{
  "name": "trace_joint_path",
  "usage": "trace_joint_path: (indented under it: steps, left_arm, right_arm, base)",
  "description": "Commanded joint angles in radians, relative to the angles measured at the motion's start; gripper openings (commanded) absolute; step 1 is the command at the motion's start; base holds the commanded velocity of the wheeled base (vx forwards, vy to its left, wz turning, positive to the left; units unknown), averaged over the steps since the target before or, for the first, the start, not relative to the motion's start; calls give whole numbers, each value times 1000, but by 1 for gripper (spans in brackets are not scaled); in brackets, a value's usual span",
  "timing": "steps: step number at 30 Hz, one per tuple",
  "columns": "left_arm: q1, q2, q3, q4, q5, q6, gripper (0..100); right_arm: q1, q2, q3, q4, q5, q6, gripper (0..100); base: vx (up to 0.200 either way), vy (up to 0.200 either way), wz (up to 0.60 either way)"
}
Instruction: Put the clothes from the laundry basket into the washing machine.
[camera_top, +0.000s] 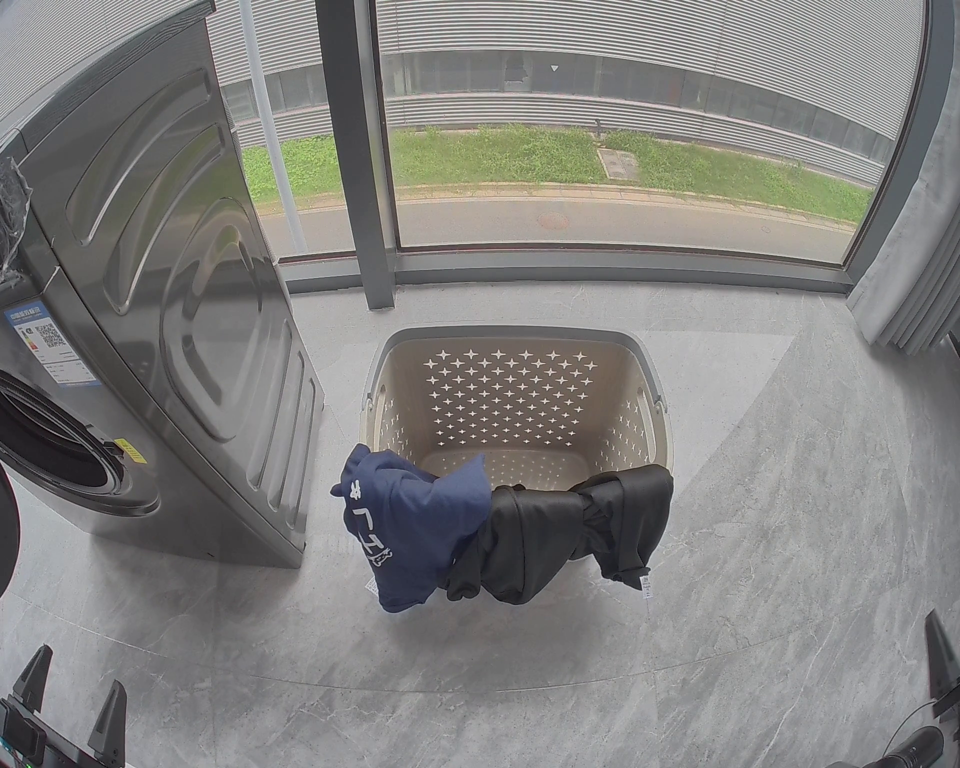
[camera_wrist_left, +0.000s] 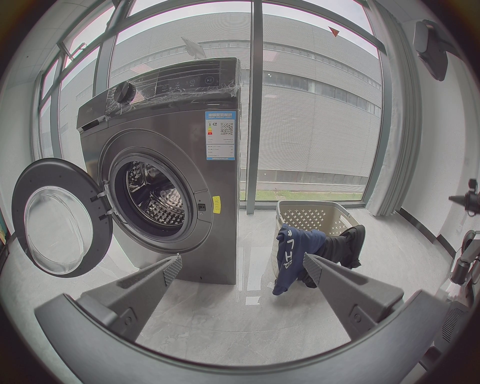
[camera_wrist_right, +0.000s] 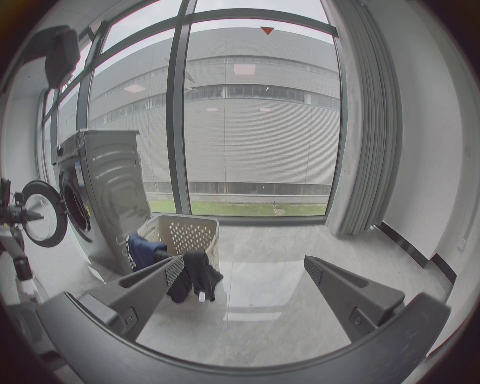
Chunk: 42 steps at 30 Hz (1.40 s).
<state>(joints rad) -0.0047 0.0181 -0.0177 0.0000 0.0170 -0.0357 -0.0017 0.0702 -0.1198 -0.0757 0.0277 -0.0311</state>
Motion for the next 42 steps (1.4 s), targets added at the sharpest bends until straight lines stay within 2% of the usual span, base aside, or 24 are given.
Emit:
trace_joint_path:
  steps: [1, 5, 10, 12, 13, 14, 16, 22, 26, 30, 32, 42]
  left_arm:
    - [0, -13, 16, 0, -2, 2, 100]
    - [0, -13, 16, 0, -2, -3, 100]
    - [2, -13, 16, 0, -2, -3, 100]
    - [0, -13, 16, 0, -2, -1, 100]
    - [0, -13, 16, 0, -2, -1, 100]
    - [2, -13, 16, 0, -2, 2, 100]
    - [2, -13, 16, 0, 0, 5, 100]
    - [2, -13, 16, 0, 1, 8, 100]
    - [2, -15, 16, -2, 1, 7, 100]
    - [2, -13, 16, -2, 1, 7, 100]
    - [2, -15, 16, -2, 1, 8, 100]
    - [2, -13, 16, -2, 1, 7, 100]
  right_arm:
    - [63, 442, -118, -42, 46, 105, 100]
    - [121, 703, -123, -91, 67, 214, 100]
    - [216, 1096, -110, -363, 57, 230, 100]
    - [246, 1200, -98, -470, 52, 232, 100]
    - [246, 1200, -98, -470, 52, 232, 100]
    - [261, 1306, -95, -541, 32, 235, 100]
    - [264, 1376, -98, -582, 12, 234, 100]
    - [339, 1499, -113, -645, -2, 234, 100]
    - [397, 1580, -149, -665, -46, 247, 100]
    - [454, 1682, -201, -705, -97, 301, 100]
    - [463, 1726, -222, -722, -106, 321, 100]
    - [471, 1855, -316, -751, -109, 323, 100]
  base:
    - [0, 0, 0]
    - [0, 0, 0]
    - [0, 0, 0]
    - [0, 0, 0]
    - [0, 0, 0]
    - [0, 0, 0]
    - [0, 0, 0]
    - [0, 0, 0]
    - [0, 0, 0]
    - [0, 0, 0]
    - [0, 0, 0]
    - [0, 0, 0]
